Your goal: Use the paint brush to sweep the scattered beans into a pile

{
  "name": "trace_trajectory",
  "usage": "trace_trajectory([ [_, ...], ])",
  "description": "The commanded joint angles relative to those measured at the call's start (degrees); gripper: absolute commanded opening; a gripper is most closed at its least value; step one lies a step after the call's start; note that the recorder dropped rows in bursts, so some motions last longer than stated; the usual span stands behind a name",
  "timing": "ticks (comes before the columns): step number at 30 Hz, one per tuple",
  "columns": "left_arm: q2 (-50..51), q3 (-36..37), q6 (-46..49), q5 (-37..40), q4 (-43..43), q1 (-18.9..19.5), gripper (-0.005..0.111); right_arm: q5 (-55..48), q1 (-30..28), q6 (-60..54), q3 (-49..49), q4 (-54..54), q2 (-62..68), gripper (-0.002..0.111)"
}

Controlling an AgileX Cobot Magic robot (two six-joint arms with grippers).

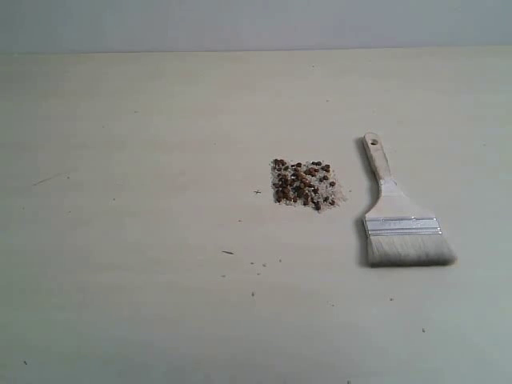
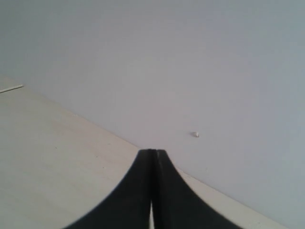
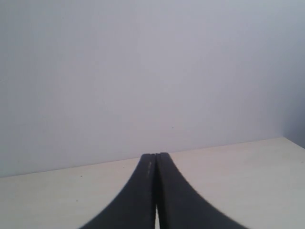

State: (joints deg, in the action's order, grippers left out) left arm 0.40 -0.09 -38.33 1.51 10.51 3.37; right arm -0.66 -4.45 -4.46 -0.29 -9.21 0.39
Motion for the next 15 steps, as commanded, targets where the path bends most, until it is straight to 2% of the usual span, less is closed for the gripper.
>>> trace_trajectory([
  [1,-0.21,0.09,19.08,0.25,-16.7,0.1,0.0,-0.05,-0.26,0.07,0.29,0.09,-0.39,0.0],
  [15,-0.21,0.09,19.08,0.25,-16.7,0.1,0.0,-0.16,-0.26,0.07,0.29,-1.2,-0.39,0.0],
])
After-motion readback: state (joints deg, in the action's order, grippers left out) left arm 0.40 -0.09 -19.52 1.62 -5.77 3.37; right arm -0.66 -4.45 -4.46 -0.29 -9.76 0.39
